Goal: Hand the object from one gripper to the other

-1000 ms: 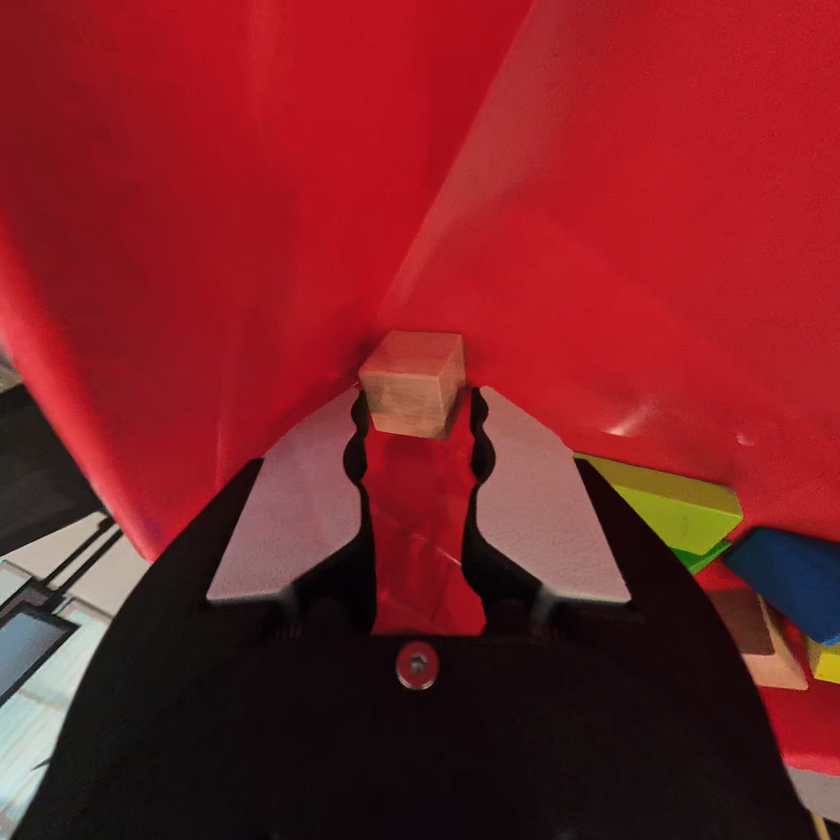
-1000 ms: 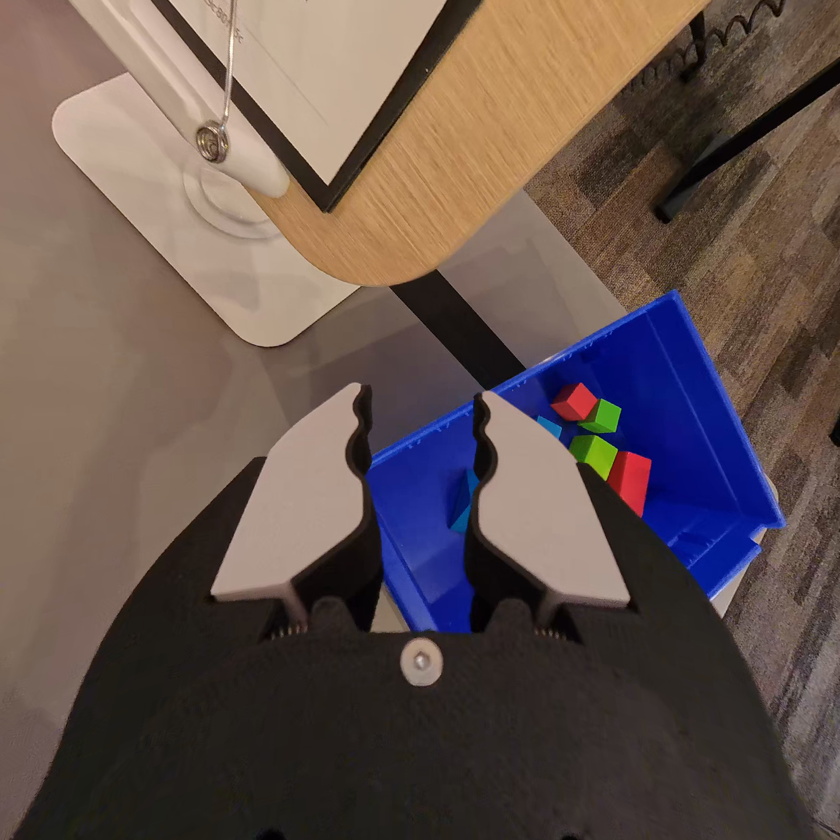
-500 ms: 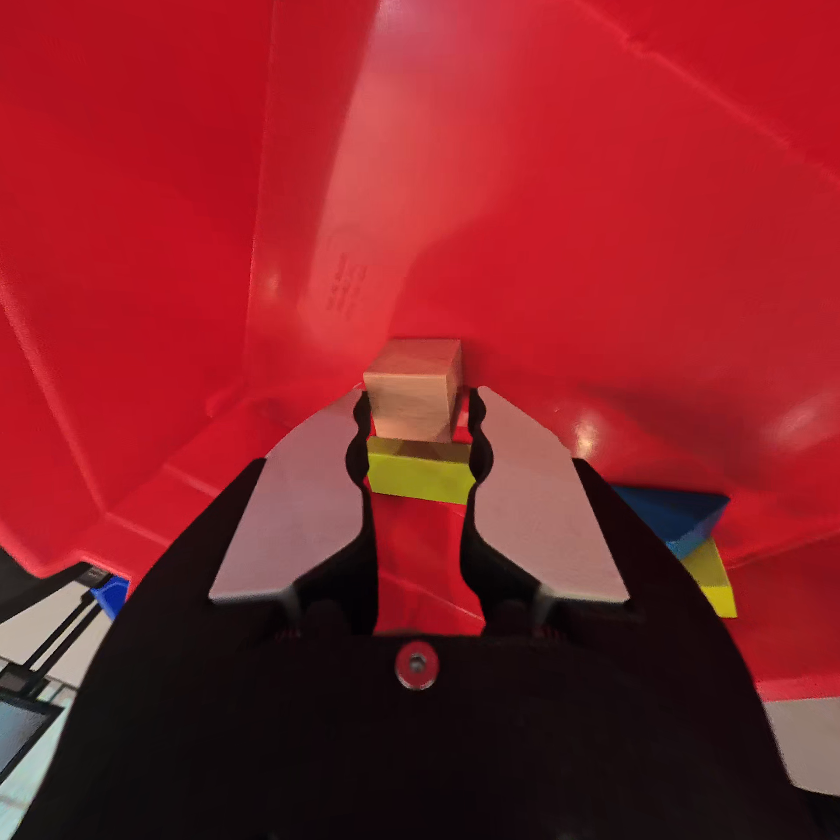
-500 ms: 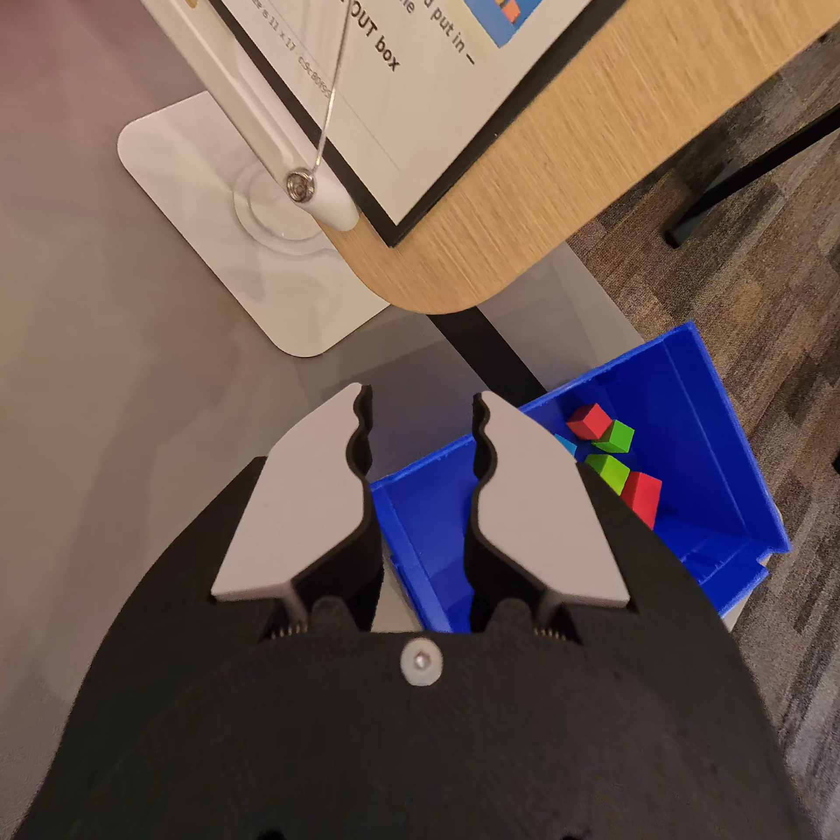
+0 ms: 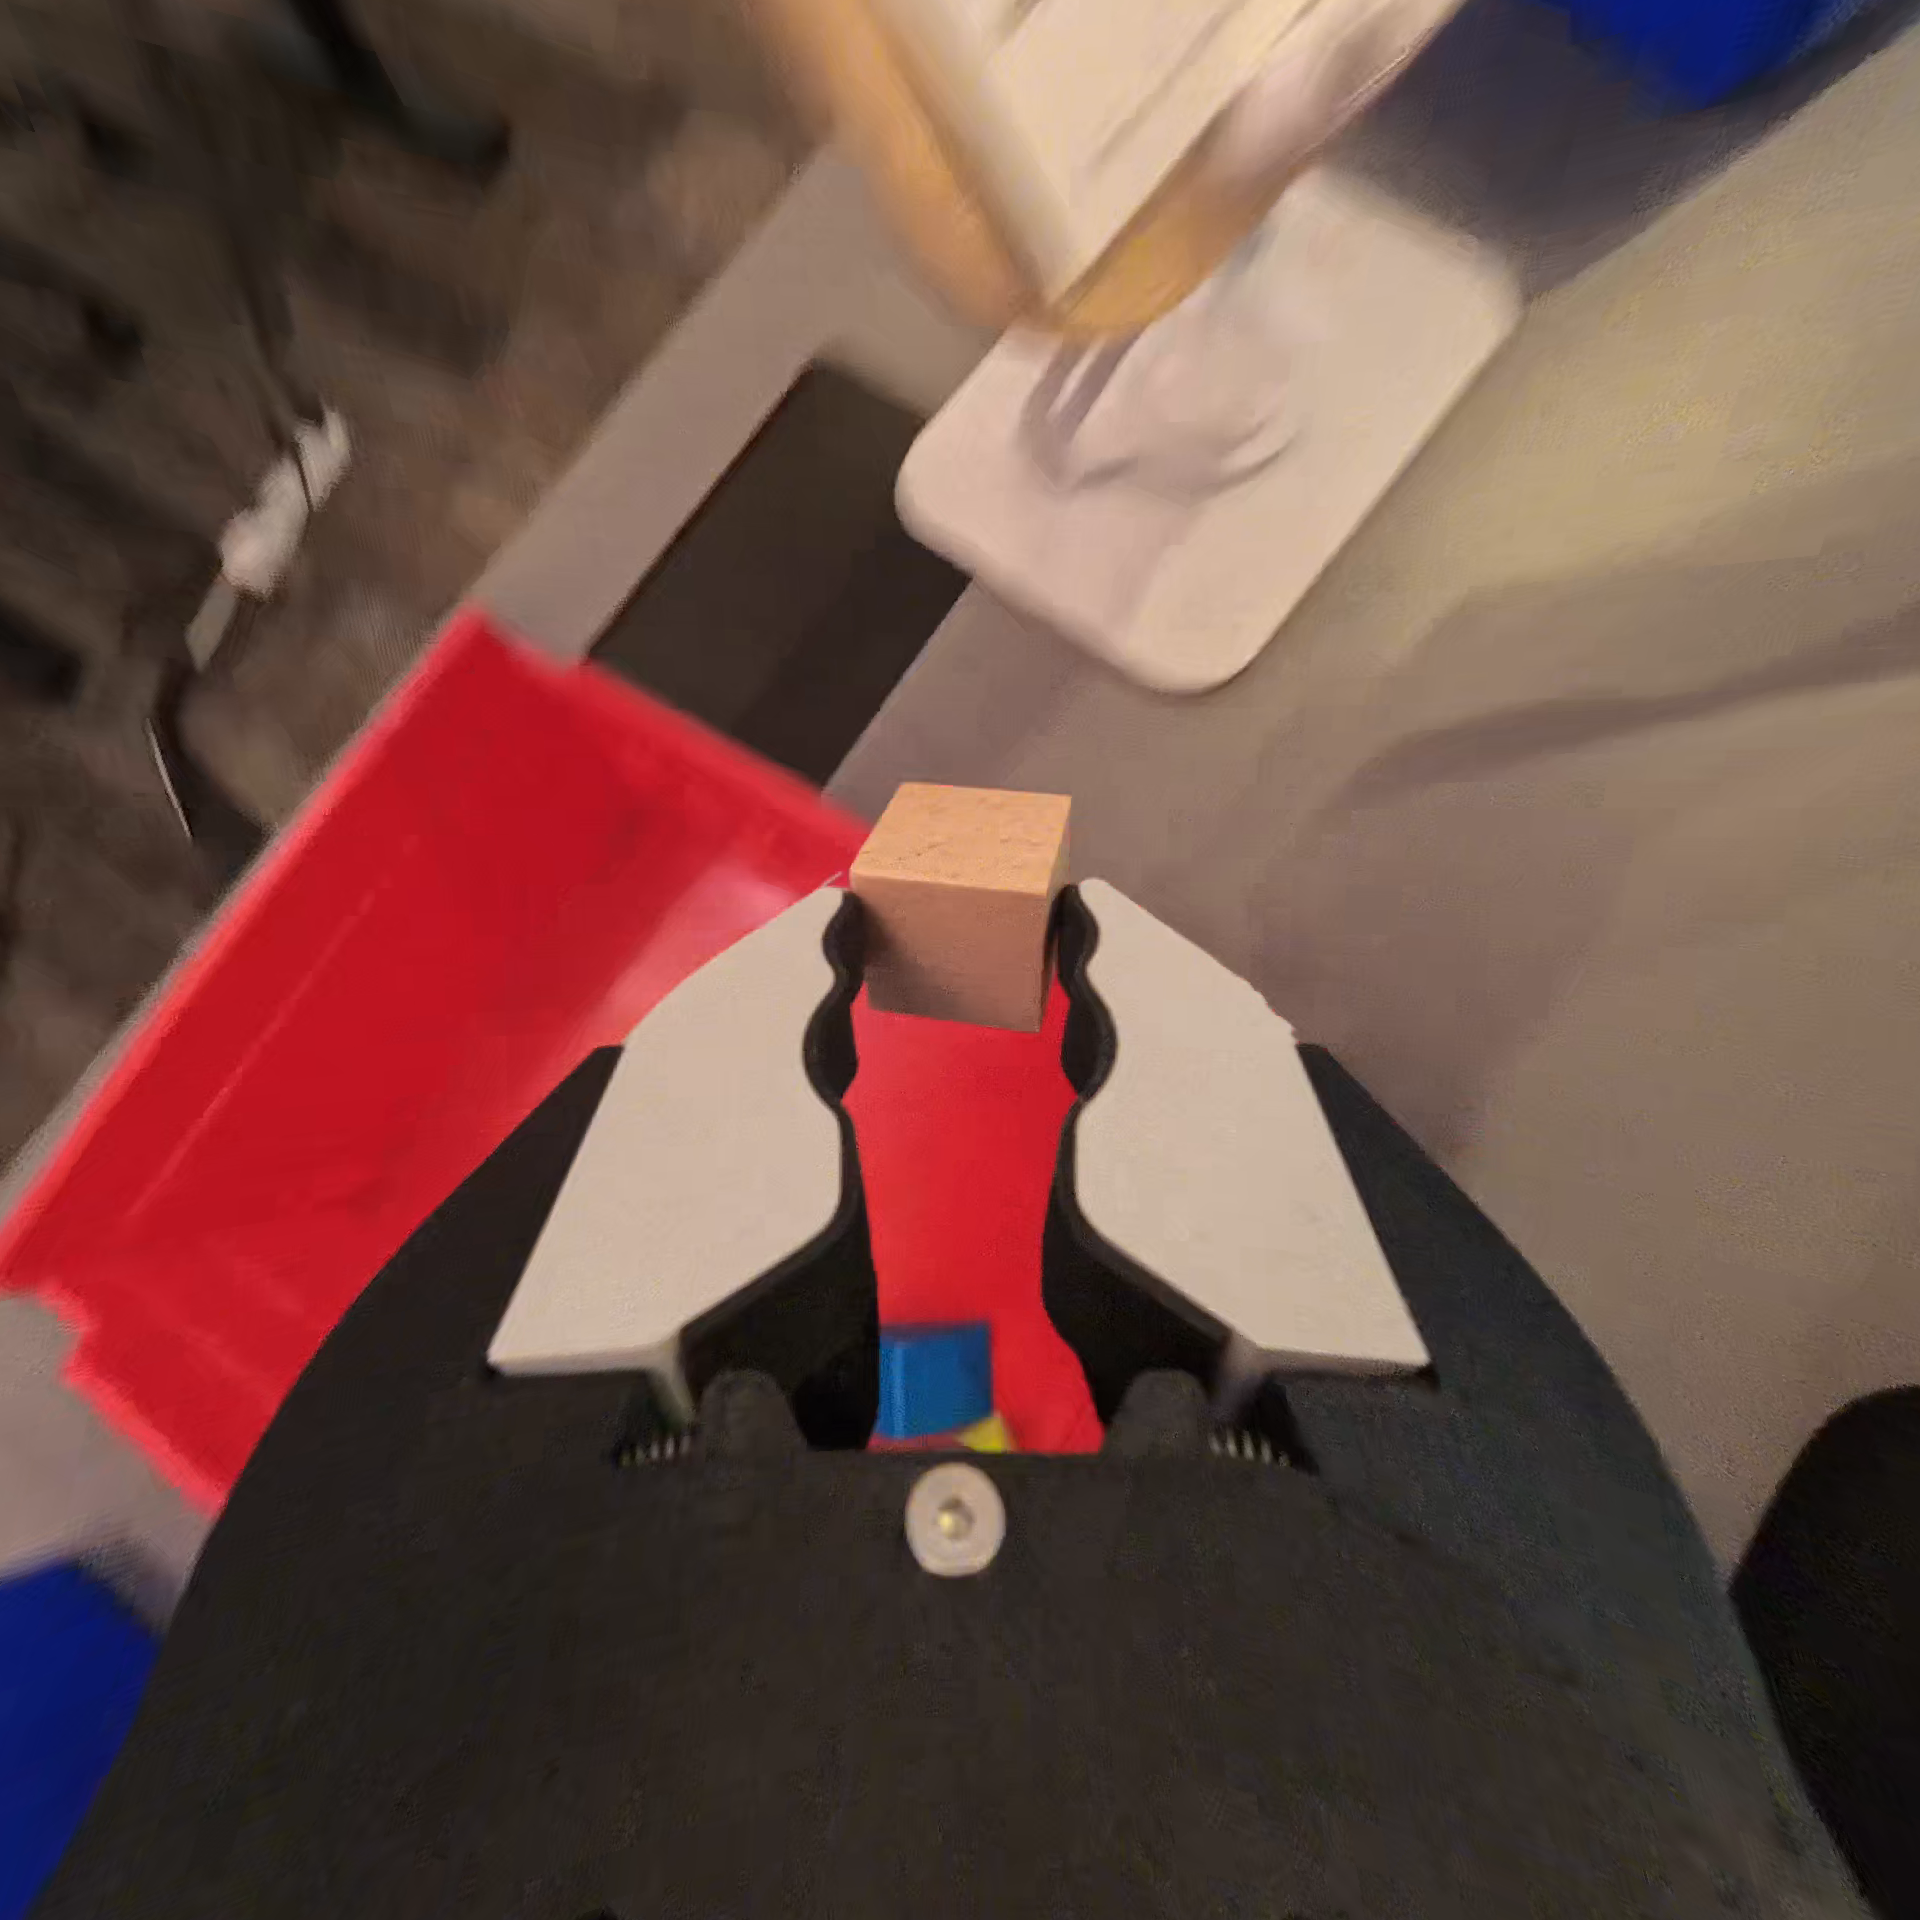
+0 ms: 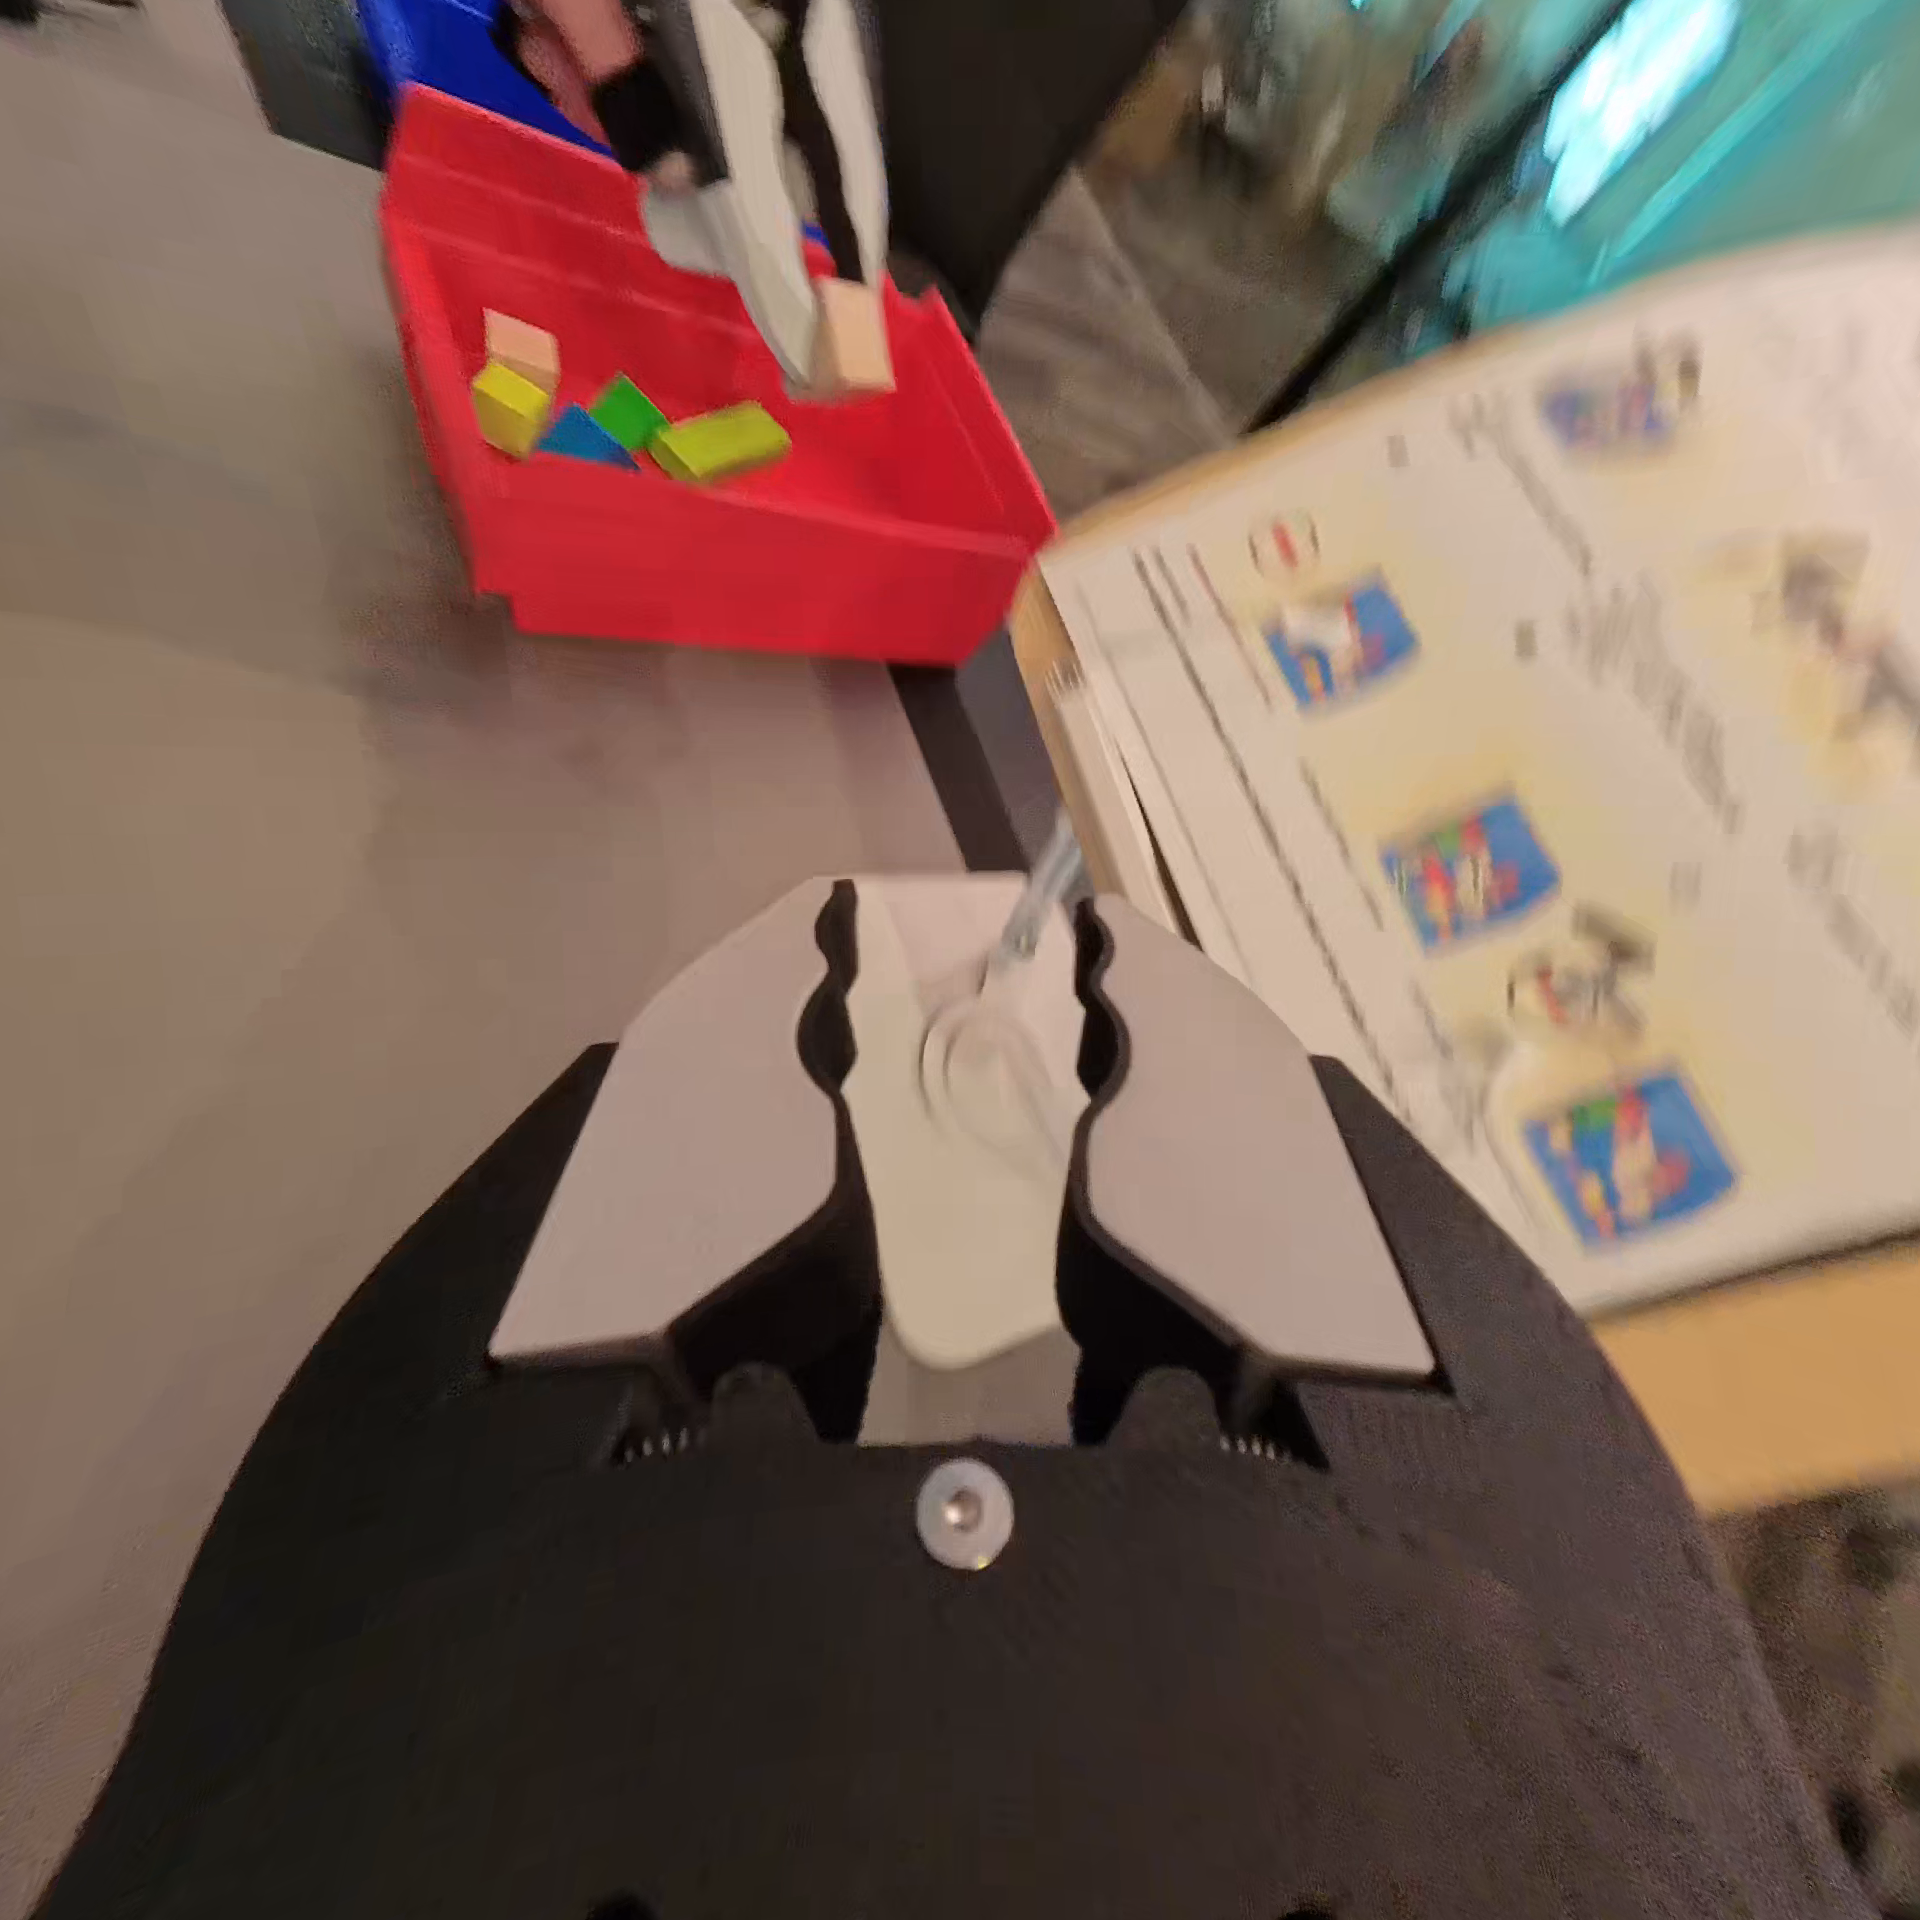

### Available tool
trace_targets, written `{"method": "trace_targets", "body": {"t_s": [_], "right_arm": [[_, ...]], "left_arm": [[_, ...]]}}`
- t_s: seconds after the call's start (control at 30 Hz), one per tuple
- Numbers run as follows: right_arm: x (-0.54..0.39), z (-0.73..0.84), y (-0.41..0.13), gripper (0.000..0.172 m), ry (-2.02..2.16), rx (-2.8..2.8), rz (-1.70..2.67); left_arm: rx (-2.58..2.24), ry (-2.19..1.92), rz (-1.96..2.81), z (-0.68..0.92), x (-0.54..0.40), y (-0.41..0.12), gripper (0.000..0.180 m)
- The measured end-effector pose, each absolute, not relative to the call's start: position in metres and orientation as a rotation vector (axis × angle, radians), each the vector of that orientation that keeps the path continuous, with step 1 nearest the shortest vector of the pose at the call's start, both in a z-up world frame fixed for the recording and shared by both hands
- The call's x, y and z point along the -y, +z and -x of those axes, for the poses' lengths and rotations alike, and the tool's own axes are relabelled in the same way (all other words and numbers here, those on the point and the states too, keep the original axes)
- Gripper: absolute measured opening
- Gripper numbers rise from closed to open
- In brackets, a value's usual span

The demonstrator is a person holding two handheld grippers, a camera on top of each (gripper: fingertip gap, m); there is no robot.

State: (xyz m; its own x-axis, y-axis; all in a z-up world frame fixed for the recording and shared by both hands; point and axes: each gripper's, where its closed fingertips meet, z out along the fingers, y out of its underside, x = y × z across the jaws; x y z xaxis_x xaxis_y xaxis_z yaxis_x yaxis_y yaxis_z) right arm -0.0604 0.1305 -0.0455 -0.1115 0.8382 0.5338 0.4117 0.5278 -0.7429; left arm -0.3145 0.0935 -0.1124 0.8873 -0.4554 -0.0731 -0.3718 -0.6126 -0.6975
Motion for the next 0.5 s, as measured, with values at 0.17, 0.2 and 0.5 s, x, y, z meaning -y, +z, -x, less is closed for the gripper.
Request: {"method": "trace_targets", "body": {"t_s": [0.17, 0.2, 0.5], "right_arm": [[-0.065, 0.108, -0.044, 0.047, 0.344, 1.715, 0.677], [-0.060, 0.113, -0.043, 0.049, 0.322, 1.695, 0.643], [-0.044, 0.120, -0.047, 0.036, 0.222, 1.682, 0.491]], "left_arm": [[-0.737, -0.416, 2.001, 0.194, -0.066, -0.069, 0.036], [-0.742, -0.471, 1.966, 0.176, -0.062, -0.064, 0.036], [-0.746, -0.930, 1.798, 0.102, -0.043, -0.048, 0.036]]}}
